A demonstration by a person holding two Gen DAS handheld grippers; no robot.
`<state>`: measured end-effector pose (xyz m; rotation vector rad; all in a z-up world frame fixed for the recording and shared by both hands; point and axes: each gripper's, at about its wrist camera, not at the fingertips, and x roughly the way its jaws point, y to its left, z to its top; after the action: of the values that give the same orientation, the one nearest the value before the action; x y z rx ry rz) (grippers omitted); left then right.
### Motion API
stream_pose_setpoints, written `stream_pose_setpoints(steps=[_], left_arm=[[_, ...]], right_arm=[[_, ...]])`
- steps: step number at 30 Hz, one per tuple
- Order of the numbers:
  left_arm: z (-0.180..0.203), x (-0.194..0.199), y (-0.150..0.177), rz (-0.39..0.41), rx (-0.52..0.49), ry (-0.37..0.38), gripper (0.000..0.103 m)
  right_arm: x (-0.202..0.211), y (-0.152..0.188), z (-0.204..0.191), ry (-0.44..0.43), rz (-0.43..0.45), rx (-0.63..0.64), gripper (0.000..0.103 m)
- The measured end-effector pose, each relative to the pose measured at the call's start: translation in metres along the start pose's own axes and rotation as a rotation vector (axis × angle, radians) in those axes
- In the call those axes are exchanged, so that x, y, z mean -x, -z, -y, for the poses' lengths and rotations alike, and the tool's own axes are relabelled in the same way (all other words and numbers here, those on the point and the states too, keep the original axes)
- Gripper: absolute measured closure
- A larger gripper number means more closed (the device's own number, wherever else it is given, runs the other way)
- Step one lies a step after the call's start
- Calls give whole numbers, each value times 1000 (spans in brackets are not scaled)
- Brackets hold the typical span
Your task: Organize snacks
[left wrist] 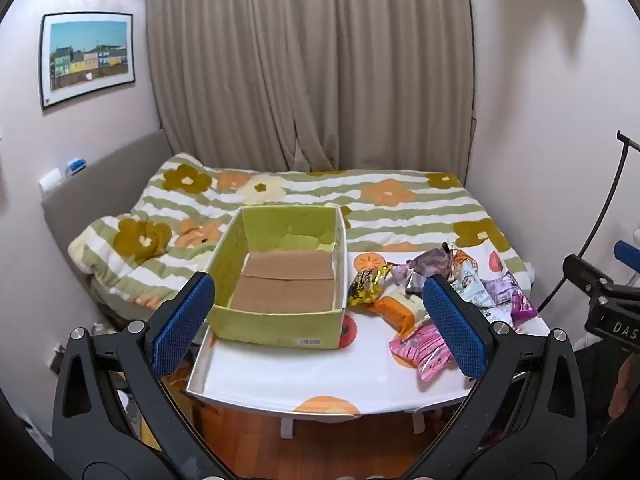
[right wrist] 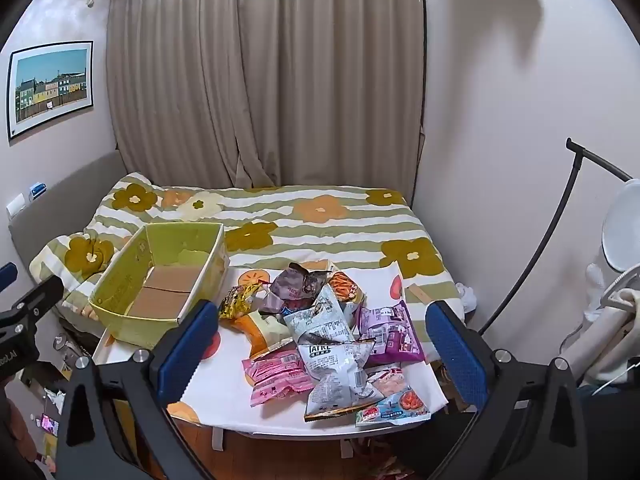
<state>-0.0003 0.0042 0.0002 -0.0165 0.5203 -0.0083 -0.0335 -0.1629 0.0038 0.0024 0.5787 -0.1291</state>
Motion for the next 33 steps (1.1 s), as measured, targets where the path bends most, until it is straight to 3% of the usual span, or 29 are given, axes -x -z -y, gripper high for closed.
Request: stream_pose_setpoints(steps=[9,11,33], left_arm=[[0,-5,2,-3,-31,-4,0],[-2,-5,2,1,-35,-4,0],[0,-18,1,-5,-60,27,0]], right_arm=[[-2,1,-1,-5,-19,-5,0],[4,20,-1,6,8,-12,0],[-9,10,0,2,-1,-24,0]])
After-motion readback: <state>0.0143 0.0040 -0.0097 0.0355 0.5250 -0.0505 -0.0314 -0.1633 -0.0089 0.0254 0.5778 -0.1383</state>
